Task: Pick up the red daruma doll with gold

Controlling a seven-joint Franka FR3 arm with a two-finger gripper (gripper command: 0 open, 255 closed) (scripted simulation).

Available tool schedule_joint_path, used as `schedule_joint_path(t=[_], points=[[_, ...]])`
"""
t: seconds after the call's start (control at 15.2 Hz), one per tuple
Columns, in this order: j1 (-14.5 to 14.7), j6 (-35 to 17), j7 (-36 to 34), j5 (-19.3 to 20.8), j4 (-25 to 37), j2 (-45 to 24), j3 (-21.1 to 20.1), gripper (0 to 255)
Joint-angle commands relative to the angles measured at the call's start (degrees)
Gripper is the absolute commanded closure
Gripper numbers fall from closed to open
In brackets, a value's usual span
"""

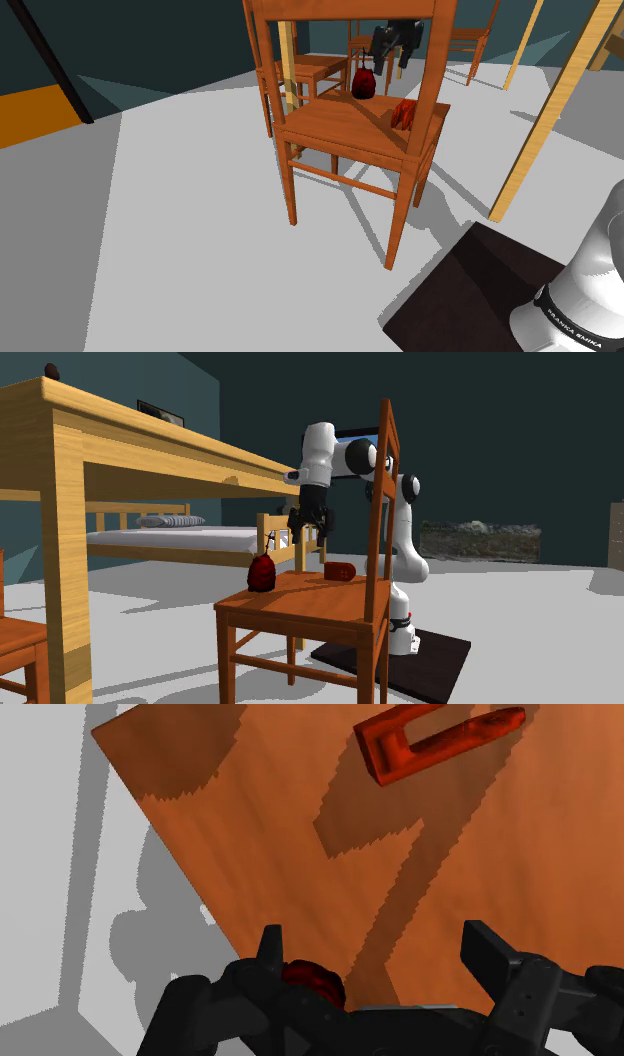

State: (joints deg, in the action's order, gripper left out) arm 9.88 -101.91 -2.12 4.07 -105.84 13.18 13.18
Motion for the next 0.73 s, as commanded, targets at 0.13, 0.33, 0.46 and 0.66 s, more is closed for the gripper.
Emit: schedule_joint_path(t=[0.13,0.33,0.46,0.66], points=[[-0.25,-0.71,1.30,-0.95,9.61,-7.02,1.07,0],[-0.72,-0.67,2.35,-1.90,17.30,-12.27,1.82,0],[-1.19,-0.27,3.09,-2.74,23.02,-16.01,2.31,0],[-1.39,-1.77,3.23,-2.93,23.27,-17.04,2.40,0]])
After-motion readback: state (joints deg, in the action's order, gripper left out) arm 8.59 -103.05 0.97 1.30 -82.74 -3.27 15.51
